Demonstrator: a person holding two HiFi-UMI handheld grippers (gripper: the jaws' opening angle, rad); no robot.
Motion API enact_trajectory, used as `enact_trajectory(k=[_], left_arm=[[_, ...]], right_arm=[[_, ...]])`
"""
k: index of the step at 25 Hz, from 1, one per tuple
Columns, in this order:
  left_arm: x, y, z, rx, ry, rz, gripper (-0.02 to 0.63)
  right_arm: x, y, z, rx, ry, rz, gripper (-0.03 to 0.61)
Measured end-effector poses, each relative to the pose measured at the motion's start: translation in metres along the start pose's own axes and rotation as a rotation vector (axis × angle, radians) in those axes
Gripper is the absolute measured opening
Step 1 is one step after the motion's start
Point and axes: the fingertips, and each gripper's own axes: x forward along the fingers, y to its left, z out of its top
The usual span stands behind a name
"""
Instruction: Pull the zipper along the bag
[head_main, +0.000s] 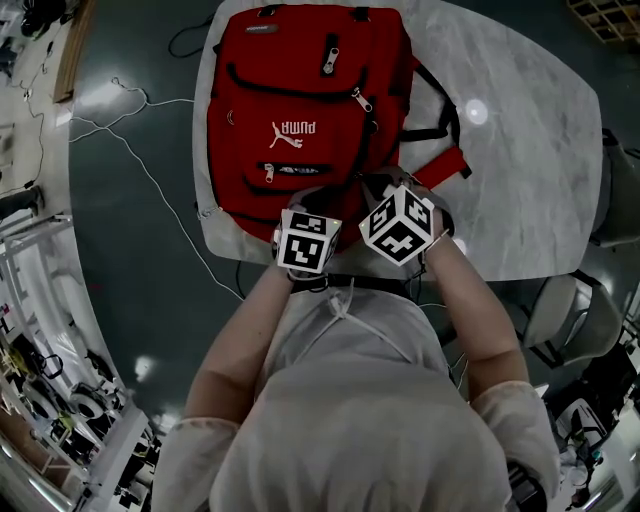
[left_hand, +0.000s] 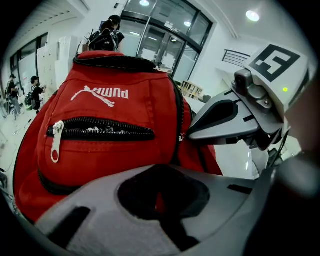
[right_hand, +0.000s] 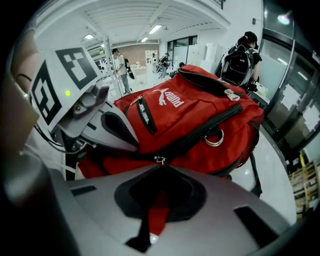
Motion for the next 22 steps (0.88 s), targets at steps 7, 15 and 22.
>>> enact_trajectory(k=[7,15,22], left_arm=[[0.001,0.001,-0.001,-0.001,-0.002,0.005,0.02],[-0.001,-0.001,0.002,0.002,-0.022,-0.008,0.02],[-0.002,-0.001,0.002,0.006,-0.027,-0.012,0.02]], right_arm=[[-0.009,-0.023,0.004,-0.135,-0.019,-0.122,0.026],[-0.013,-0.032,0.005,-0.31,0.038,-0.185,0.026],[-0.021,-0.045,0.011,-0.304,0.03,-0.217,0.026]])
